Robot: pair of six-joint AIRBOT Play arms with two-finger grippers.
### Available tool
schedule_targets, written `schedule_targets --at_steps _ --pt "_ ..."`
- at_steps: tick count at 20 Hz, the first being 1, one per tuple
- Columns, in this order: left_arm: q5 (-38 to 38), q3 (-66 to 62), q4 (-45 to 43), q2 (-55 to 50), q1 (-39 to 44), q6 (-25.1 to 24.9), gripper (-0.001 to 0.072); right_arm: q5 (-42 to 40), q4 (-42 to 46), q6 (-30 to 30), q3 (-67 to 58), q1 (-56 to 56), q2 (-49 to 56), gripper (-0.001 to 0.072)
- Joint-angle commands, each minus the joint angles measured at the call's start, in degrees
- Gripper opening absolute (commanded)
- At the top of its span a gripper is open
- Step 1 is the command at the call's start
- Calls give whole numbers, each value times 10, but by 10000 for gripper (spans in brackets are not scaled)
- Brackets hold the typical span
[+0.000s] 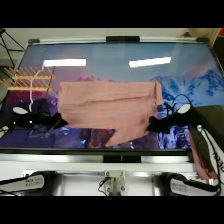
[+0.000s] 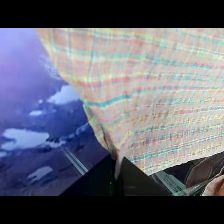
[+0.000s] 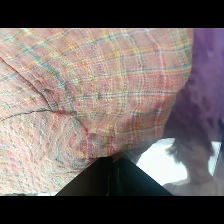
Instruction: Fold the shirts.
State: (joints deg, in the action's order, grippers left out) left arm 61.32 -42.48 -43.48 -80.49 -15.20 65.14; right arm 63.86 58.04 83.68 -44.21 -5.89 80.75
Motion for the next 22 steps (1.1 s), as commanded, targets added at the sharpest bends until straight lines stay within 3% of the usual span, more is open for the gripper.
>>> schedule_targets --at_steps 1,3,5,8,11,15,20,21,22 --pt "14 -25 0 1 -5 -22 28 33 -25 -52 -9 0 -24 42" --pt "51 -80 0 2 -10 -27 28 43 -20 -47 -43 -5 -54 41" --pt "77 -146 0 2 0 6 27 22 -7 -7 -97 -3 -64 41" --pt "38 -237 0 -7 26 37 27 -51 -8 29 -194 5 -34 42" --pt "-38 -324 0 -64 42 89 28 -110 -8 52 -297 14 44 41" --pt "-41 -464 1 -198 43 152 28 -183 -41 80 -413 14 173 42" --pt "-74 -555 26 -309 66 153 31 -224 -85 80 -476 15 287 52" --pt "-91 -556 31 -319 72 153 82 -224 -91 80 -476 15 297 121" --pt "-100 -556 33 -326 79 153 284 -218 -97 76 -476 15 303 334"
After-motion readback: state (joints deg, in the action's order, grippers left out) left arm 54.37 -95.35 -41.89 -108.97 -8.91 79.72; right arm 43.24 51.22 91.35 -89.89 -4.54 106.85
